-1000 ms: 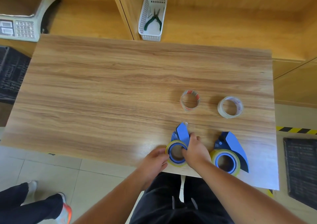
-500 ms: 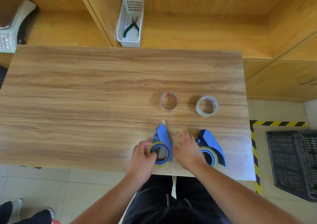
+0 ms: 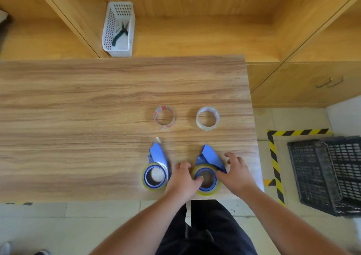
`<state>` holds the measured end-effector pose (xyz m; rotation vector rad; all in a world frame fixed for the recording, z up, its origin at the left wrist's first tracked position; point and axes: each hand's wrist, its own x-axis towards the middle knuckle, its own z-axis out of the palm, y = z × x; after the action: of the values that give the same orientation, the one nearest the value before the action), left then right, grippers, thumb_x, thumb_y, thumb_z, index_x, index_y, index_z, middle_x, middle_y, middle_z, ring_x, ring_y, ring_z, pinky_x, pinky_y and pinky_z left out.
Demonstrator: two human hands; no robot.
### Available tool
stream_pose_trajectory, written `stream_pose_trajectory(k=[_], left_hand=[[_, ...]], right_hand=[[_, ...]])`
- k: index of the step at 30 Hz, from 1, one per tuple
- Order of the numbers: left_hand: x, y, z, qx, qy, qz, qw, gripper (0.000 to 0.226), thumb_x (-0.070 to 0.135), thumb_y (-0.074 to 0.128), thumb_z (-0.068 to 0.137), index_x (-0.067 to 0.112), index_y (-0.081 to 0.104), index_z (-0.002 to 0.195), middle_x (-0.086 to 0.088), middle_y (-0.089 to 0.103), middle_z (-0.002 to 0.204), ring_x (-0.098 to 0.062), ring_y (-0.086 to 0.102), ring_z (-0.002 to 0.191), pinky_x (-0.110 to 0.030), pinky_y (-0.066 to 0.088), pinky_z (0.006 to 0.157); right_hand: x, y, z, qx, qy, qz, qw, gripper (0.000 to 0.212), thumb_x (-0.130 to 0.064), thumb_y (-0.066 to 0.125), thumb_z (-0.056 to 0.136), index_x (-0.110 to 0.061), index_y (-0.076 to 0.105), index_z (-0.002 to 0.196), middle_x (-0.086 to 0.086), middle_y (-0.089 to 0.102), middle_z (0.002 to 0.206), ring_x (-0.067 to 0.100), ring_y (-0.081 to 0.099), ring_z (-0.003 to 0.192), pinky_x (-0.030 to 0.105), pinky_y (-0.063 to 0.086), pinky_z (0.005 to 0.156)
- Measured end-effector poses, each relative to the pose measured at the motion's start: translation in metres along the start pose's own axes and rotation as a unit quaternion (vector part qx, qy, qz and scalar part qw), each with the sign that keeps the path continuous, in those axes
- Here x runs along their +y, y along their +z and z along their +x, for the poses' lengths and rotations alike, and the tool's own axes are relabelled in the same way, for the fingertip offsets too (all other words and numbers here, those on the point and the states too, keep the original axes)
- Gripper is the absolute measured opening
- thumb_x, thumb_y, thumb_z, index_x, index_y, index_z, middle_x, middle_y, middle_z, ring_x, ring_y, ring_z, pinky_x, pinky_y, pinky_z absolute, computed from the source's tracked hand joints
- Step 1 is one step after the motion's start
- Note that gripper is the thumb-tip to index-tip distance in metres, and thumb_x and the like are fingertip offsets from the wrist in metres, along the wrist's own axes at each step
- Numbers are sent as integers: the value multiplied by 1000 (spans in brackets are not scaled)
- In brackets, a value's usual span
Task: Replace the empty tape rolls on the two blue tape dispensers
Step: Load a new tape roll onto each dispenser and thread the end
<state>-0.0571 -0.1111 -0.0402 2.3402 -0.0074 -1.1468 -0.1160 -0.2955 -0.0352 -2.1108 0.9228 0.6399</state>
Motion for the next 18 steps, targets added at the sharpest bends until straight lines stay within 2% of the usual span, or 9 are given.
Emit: stream_pose_trajectory(k=[2, 4, 6, 9, 13, 15, 18], left_hand=[[-3, 10, 6, 3, -18, 12, 1000, 78, 56, 70, 85, 21, 42, 148, 2, 45, 146, -21, 57, 123, -38, 53, 97], [-7, 18, 11, 10, -26, 20, 999, 77, 56, 70, 83, 21, 44, 146, 1, 48, 142, -24, 58, 121, -40, 53, 96], [-9, 26, 13, 20, -25, 20, 999, 61, 54, 71, 82, 24, 53, 132, 2, 55, 130, -22, 62, 108, -42, 57, 91], [-10, 30, 17, 30, -34, -9, 999, 36, 49, 71, 80, 29, 57, 108, 3, 63, 109, -17, 64, 89, -37, 57, 74], [-7, 32, 17, 30, -37, -47, 998, 27, 43, 72, 82, 30, 55, 99, 3, 63, 101, -15, 63, 83, -31, 49, 64], [-4, 33, 13, 36, -36, -74, 996, 28, 40, 72, 81, 31, 54, 100, 6, 64, 98, -12, 64, 81, -33, 54, 67], [1, 31, 3, 46, -30, -82, 995, 45, 38, 72, 81, 30, 50, 120, 8, 61, 109, -12, 64, 91, -32, 56, 75]], right_hand=[[2, 3, 2, -25, -4, -6, 1000, 84, -44, 73, 71, -26, 37, 145, 5, 48, 134, 26, 47, 123, 46, 48, 101], [2, 6, 5, -41, -11, -15, 999, 87, -45, 73, 70, -26, 36, 146, 4, 48, 133, 26, 46, 123, 44, 47, 101], [0, 9, 6, -54, -20, -34, 998, 85, -44, 73, 71, -27, 35, 146, 3, 48, 129, 25, 47, 120, 42, 49, 98], [0, 12, 9, -65, -26, -49, 996, 85, -38, 72, 75, -29, 32, 149, 5, 49, 130, 27, 52, 117, 42, 52, 95], [0, 11, 11, -74, -37, -45, 996, 74, -30, 71, 78, -28, 39, 144, 4, 49, 127, 26, 57, 107, 41, 55, 88], [0, 10, 10, -67, -56, -41, 995, 69, -28, 70, 78, -27, 41, 141, 4, 51, 125, 25, 57, 104, 41, 55, 86], [-3, 2, 6, -64, -58, 30, 996, 65, -28, 72, 78, -32, 41, 135, -1, 57, 117, 21, 60, 99, 33, 52, 77]])
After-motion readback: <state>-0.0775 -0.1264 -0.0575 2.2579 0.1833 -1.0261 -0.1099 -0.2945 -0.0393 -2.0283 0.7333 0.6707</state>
